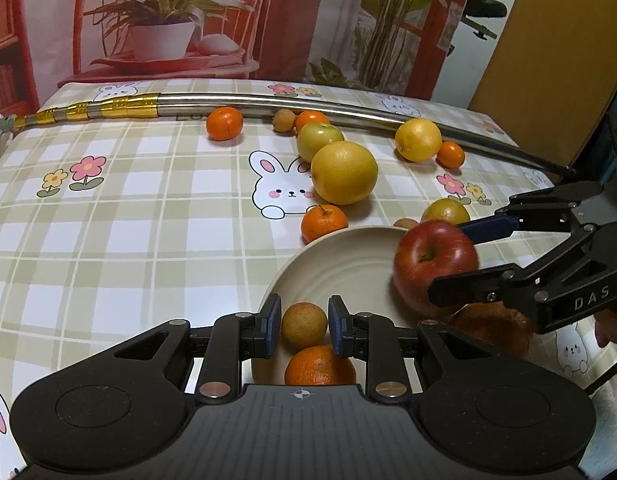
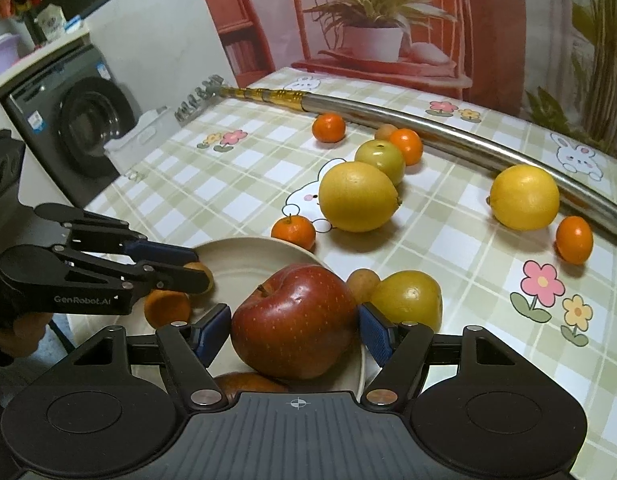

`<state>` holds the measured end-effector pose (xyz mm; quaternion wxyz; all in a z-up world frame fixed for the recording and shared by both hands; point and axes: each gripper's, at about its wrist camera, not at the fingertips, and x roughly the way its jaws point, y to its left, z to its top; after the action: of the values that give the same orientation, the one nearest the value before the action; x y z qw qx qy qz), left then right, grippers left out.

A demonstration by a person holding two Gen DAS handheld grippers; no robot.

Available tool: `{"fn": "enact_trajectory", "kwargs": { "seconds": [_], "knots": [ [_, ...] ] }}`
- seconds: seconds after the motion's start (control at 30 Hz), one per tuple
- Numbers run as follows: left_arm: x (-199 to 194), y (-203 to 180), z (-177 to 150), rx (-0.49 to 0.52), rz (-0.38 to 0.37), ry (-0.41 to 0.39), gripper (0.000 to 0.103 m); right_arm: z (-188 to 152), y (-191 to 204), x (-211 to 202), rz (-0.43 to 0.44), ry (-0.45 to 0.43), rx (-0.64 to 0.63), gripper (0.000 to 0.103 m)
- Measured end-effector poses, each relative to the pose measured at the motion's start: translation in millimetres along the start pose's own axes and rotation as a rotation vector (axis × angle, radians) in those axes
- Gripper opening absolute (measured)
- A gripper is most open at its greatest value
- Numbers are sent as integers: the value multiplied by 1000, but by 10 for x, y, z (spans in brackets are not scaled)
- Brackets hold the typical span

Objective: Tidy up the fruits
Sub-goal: 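Open the right gripper to drop the apple on the plate while the left releases the brown fruit, then move the open left gripper toward an orange tangerine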

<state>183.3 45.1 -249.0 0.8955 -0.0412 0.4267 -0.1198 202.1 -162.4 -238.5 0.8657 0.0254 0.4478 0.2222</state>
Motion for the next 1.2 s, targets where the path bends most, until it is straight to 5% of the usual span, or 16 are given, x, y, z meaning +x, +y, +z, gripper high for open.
{"fn": "enact_trajectory", "kwargs": {
  "seconds": [0.33,0.73,1.2],
  "knots": [
    [-96,94,84,-59,-36,-22,27,36,113,-53,-50,-10,-56,65],
    [-39,184,459,-150,-77,-21,27,99,-172,-470,-198,-209,27,61],
    [511,258,708,-277,-92,102,27,-67,-715,-652,-378,-338,202,61]
  ]
}}
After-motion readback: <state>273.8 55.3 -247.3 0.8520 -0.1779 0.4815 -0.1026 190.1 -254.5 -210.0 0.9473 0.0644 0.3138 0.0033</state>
